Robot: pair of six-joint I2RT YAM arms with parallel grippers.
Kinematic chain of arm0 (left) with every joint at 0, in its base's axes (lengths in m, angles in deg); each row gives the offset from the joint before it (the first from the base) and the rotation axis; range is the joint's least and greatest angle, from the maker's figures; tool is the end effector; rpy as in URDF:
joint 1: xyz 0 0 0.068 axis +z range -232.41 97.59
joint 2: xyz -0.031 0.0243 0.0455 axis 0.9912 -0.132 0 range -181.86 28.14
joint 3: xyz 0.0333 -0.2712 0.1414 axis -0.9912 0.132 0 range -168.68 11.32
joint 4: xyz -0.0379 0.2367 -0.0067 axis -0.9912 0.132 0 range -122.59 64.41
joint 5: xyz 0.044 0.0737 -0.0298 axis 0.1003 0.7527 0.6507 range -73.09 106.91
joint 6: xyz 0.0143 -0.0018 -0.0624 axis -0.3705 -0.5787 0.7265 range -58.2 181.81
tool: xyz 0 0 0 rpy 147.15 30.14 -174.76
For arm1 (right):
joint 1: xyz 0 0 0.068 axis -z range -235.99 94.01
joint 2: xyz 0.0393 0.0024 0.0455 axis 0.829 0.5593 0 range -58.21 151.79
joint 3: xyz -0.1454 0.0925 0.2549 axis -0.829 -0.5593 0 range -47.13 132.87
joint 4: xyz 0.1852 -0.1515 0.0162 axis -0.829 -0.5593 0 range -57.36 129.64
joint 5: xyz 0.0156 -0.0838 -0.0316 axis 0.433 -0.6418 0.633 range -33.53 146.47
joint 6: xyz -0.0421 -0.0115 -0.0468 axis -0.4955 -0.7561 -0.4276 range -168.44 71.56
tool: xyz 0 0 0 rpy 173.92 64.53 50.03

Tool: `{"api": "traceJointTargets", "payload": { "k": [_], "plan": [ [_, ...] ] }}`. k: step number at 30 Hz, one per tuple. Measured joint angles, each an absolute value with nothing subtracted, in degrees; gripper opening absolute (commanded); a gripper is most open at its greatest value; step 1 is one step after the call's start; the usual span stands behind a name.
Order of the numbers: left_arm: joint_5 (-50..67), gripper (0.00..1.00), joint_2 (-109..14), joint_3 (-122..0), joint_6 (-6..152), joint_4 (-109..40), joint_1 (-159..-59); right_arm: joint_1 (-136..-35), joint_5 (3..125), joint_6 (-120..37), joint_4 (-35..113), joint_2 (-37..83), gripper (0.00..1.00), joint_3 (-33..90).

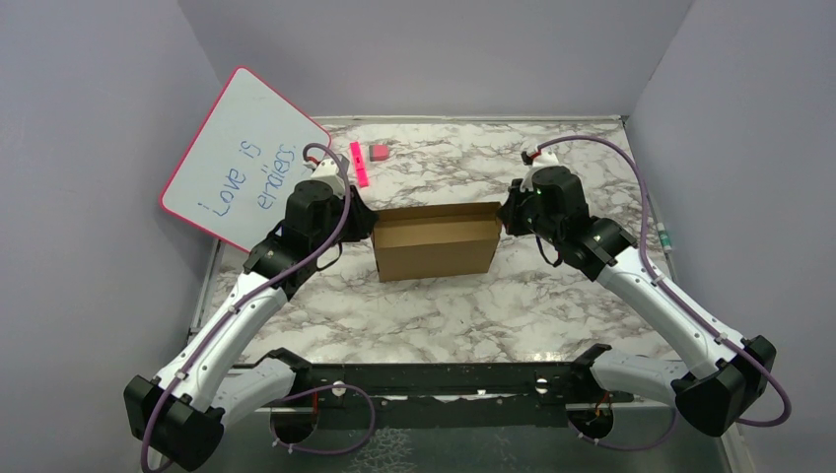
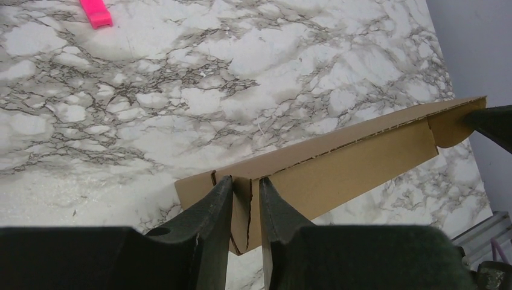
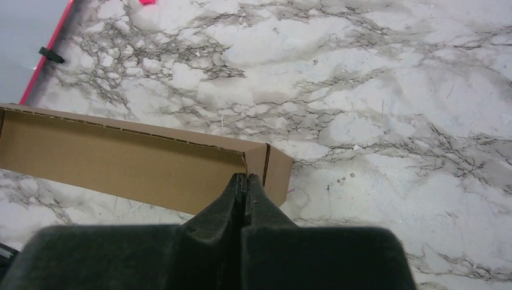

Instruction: Fold the paper box

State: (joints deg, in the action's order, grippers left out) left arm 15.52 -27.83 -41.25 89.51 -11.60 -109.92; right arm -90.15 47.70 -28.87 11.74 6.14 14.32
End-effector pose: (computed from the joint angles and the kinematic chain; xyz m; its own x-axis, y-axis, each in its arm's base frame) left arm 0.1676 -0.0886 0.3577 -0.5480 -0.2387 -0.8017 0.2559 0.8647 -0.4323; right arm 0.1866 0.1174 0.3696 -0.5489 0.0277 -0.8354 -0.2787 0.9362 0.2141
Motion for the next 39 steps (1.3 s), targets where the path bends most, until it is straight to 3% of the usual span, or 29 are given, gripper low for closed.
{"api": "traceJointTargets", "payload": {
  "k": [39],
  "plan": [
    [16.9, 0.21, -29.0, -41.1, 90.9, -11.5, -109.9, -90.1, 48.3, -32.5, 9.3, 9.7, 0.01, 18.5]
  ]
}}
